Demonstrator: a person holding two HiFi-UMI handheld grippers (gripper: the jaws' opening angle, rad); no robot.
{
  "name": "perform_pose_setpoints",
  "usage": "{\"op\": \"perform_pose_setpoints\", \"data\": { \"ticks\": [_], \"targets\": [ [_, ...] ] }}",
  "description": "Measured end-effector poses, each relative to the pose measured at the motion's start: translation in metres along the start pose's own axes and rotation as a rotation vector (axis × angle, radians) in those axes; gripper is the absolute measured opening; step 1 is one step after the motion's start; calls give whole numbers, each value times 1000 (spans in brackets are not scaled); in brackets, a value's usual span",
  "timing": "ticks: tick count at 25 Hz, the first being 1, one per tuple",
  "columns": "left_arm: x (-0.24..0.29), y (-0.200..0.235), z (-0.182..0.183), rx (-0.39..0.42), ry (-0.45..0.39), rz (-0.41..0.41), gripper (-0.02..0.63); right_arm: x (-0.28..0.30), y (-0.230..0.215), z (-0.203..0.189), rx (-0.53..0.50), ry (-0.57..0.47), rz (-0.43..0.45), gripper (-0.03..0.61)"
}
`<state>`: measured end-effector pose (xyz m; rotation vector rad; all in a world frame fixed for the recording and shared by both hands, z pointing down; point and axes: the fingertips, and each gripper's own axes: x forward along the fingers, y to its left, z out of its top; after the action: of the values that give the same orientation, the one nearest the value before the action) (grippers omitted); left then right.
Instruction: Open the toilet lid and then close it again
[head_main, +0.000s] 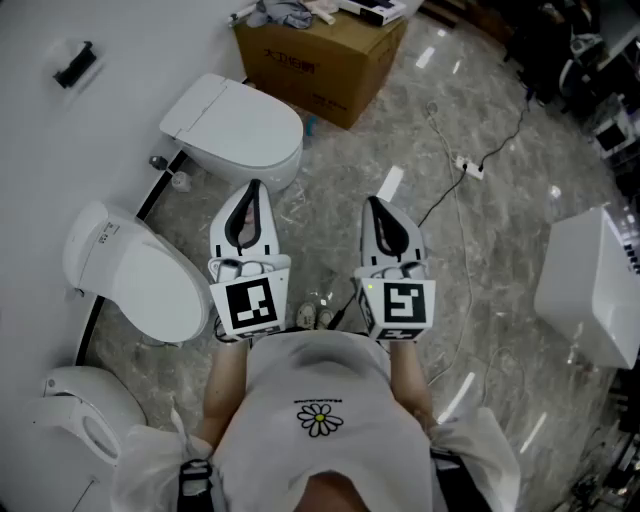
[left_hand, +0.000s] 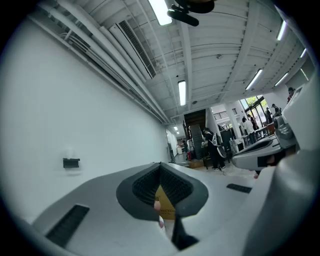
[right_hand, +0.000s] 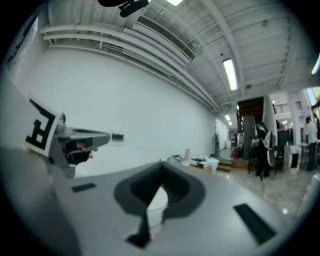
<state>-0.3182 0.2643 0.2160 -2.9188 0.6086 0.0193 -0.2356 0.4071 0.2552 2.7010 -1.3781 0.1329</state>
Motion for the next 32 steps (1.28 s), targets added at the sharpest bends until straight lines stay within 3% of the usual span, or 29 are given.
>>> {"op": "perform_pose_setpoints", "data": {
  "ticks": [10,18,24,32],
  "targets": [
    [11,3,-2,-82,-3,-15,18,6,3,5,-1,-4,26,29],
    [17,3,-1,-54,-7,22,18,4,-14,1,-7,-16,40,31],
    [20,-8,-10,-91,-16,36,18,3,-20,-1,-44,-46,100,31],
    [54,-20,-19,-139,-9,24,18,6,-30,-16,-34,10,153,31]
  ]
}}
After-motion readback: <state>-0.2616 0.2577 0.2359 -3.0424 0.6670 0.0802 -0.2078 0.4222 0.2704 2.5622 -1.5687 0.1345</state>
